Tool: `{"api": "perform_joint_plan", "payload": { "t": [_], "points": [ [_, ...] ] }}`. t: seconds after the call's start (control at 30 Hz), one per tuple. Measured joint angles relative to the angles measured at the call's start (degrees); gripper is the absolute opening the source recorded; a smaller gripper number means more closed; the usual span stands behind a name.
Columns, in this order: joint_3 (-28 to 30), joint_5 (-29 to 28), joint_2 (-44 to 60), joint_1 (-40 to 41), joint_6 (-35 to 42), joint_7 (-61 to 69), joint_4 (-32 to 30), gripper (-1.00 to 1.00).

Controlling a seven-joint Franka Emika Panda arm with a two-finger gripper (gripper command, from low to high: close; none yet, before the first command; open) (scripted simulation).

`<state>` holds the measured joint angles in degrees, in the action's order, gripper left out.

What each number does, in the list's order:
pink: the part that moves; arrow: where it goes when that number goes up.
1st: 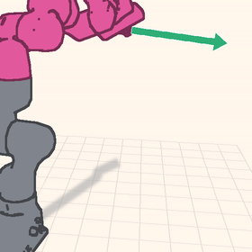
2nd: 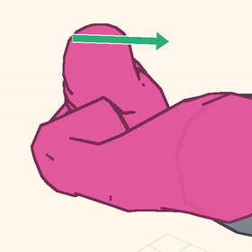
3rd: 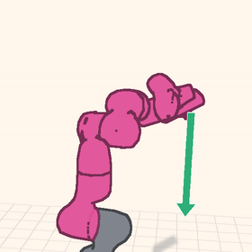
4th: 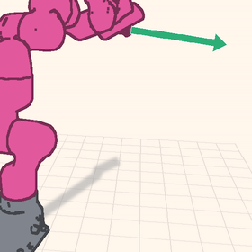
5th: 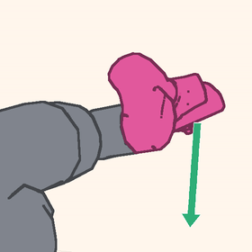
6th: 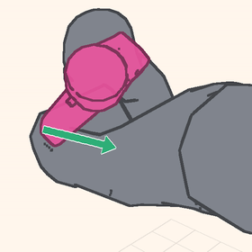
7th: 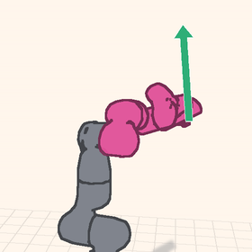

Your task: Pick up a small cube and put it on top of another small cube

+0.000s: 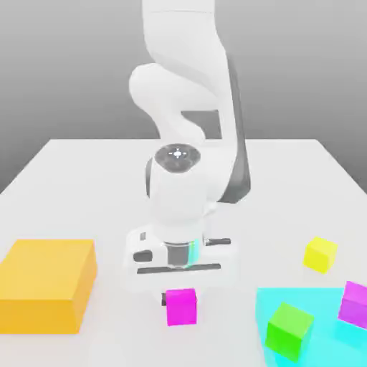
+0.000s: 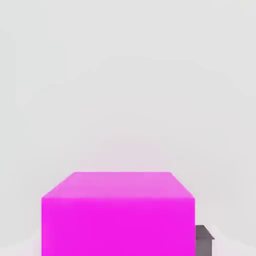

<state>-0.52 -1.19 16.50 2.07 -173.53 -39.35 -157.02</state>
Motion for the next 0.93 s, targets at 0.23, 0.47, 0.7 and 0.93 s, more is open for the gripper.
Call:
{"api": "perform_joint_plan", "payload": {
  "t": [0.23, 0.47, 0.7, 0.93],
  "points": [
    [-0.93, 0.91, -11.49, 0.72, 9.49, 0.67, -1.99, -1.00],
    [-6.46, 0.25, -12.68, -9.29, 22.28, -1.17, 9.51, -1.00],
    [-12.34, -0.36, -11.10, -20.30, 35.29, -3.34, 24.03, -1.00],
    [-11.81, -3.29, -3.78, -21.84, 28.97, -5.67, 24.80, 1.00]
  ]
}}
